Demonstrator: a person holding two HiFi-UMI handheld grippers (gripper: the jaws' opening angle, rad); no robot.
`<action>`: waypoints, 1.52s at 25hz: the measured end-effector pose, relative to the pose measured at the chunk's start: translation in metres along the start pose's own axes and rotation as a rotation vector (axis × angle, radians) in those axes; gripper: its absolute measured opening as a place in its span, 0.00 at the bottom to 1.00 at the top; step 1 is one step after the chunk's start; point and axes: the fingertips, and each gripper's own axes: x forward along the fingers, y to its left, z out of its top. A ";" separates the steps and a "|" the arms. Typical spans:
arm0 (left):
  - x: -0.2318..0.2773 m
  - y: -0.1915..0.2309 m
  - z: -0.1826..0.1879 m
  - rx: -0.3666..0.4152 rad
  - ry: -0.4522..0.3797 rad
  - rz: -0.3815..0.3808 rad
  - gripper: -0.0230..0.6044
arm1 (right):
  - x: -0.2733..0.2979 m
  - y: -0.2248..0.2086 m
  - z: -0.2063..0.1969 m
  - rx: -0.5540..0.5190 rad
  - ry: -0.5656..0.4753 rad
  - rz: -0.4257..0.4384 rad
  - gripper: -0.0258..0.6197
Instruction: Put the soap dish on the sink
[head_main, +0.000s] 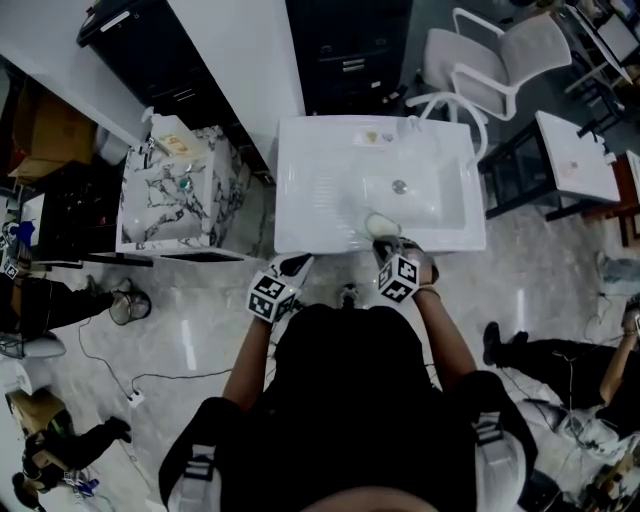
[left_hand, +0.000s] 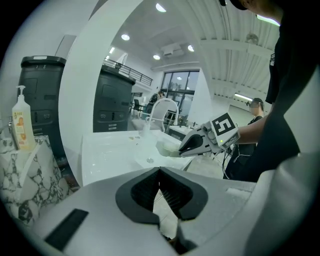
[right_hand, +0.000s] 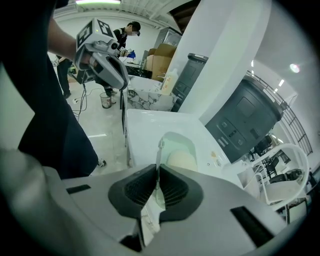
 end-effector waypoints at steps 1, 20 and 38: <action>0.003 -0.003 0.000 -0.001 0.001 0.001 0.04 | 0.000 -0.001 -0.003 -0.003 -0.002 0.004 0.06; 0.013 -0.005 -0.005 -0.058 -0.002 0.091 0.04 | 0.022 -0.013 -0.010 -0.092 -0.034 0.067 0.06; 0.037 0.103 0.042 -0.020 0.017 0.006 0.04 | 0.072 -0.061 0.027 -0.033 0.051 0.073 0.06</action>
